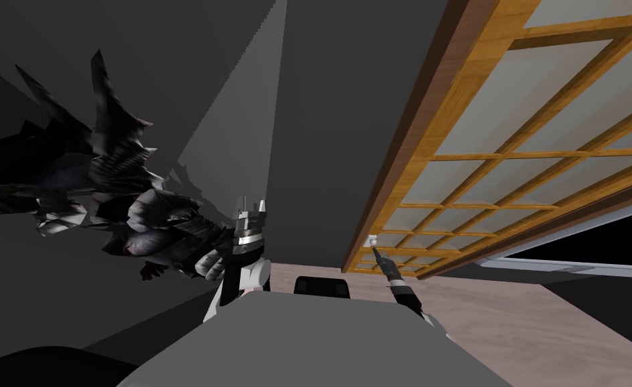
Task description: Pull the door open
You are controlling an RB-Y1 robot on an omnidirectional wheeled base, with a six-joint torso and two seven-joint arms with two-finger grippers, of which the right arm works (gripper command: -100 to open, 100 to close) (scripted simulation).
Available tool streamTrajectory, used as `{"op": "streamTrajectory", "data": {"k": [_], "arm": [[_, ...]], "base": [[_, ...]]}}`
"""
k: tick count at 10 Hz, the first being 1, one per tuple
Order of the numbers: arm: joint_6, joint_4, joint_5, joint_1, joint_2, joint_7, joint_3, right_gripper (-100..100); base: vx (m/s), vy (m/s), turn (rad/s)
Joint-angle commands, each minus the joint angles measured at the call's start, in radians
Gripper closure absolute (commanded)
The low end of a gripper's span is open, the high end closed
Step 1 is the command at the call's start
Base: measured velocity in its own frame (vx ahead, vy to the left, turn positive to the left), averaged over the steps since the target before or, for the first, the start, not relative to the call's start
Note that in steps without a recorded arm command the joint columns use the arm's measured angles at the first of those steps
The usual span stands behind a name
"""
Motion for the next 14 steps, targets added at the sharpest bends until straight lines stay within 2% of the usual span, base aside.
{"op": "streamTrajectory", "data": {"k": [1,2,3,5,6,8,9,14], "arm": [[-0.019,-0.001,0.018,0.011,-0.003,0.050,-0.013,-100],[-0.030,-0.004,0.030,0.020,-0.005,0.079,-0.022,-100],[-0.030,-0.004,0.030,0.020,-0.005,0.090,-0.022,-100],[-0.053,-0.010,0.054,0.039,-0.008,0.155,-0.039,-100],[-0.053,-0.010,0.054,0.039,-0.008,0.169,-0.039,-100],[-0.075,-0.017,0.078,0.058,-0.012,0.235,-0.056,-100],[-0.075,-0.017,0.078,0.058,-0.012,0.246,-0.056,-100],[-0.119,-0.029,0.128,0.096,-0.019,0.382,-0.092,-100]], "base": [[-0.009,0.030,-0.067],[-0.010,0.030,-0.062],[-0.010,0.021,-0.016],[-0.008,0.021,-0.046],[-0.009,0.022,-0.029],[-0.009,0.021,-0.047],[-0.007,0.018,-0.027],[-0.011,0.024,-0.048]]}}
